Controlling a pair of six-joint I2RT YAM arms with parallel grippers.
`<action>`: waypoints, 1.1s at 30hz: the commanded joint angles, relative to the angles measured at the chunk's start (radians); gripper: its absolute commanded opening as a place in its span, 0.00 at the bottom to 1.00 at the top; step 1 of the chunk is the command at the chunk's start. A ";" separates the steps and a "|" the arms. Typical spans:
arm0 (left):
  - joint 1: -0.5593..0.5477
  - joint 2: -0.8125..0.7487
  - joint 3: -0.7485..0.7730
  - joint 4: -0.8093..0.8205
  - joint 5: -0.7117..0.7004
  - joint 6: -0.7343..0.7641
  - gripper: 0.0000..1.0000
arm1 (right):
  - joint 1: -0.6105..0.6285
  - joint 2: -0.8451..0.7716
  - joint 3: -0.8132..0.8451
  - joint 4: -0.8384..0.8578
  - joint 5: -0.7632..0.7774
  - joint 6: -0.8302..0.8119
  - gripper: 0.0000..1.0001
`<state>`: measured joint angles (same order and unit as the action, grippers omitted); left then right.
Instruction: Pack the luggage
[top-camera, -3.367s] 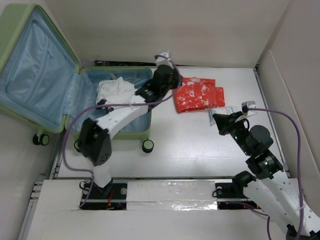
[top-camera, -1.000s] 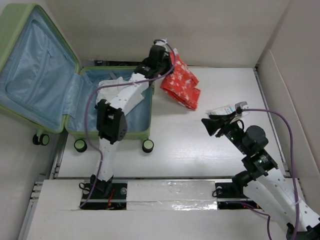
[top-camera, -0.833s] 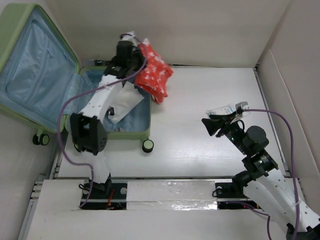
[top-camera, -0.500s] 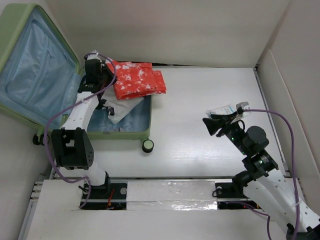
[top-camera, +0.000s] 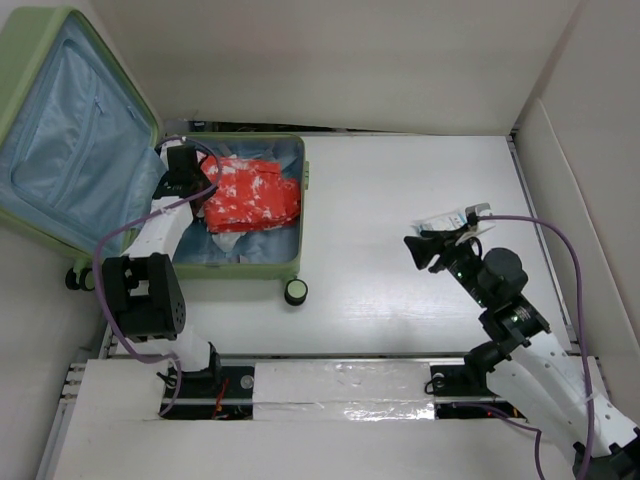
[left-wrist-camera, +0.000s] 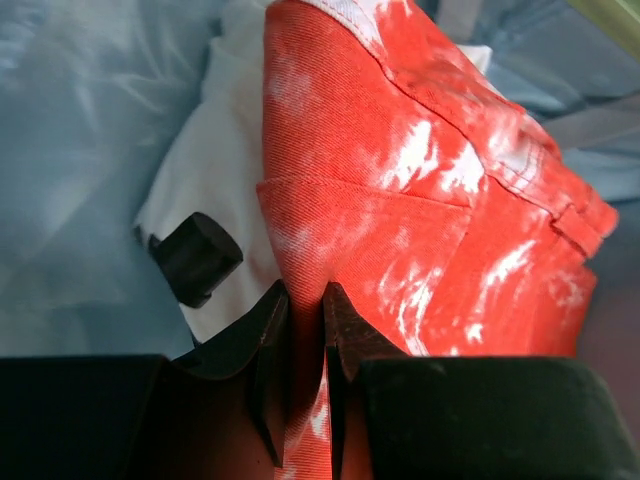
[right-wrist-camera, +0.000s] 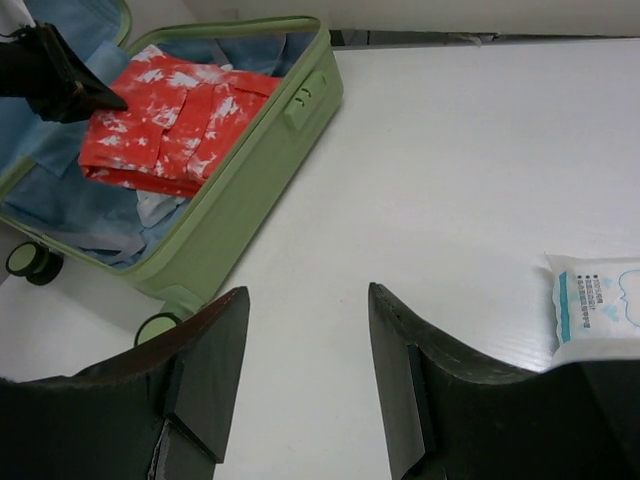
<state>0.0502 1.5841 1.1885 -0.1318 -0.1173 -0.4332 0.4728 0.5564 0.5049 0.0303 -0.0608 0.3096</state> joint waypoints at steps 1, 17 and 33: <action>0.010 -0.082 0.030 0.003 -0.207 0.050 0.00 | 0.006 -0.016 -0.006 0.046 0.026 -0.015 0.57; -0.415 -0.254 0.120 0.116 -0.068 -0.019 0.47 | -0.006 0.141 0.023 -0.027 0.429 0.138 0.00; -1.075 0.011 -0.076 0.503 -0.176 -0.036 0.45 | -0.591 0.741 0.144 0.085 0.273 0.301 0.90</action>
<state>-1.0176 1.6291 1.1442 0.2459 -0.2955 -0.4526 -0.0513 1.2179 0.5762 0.0322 0.3042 0.5491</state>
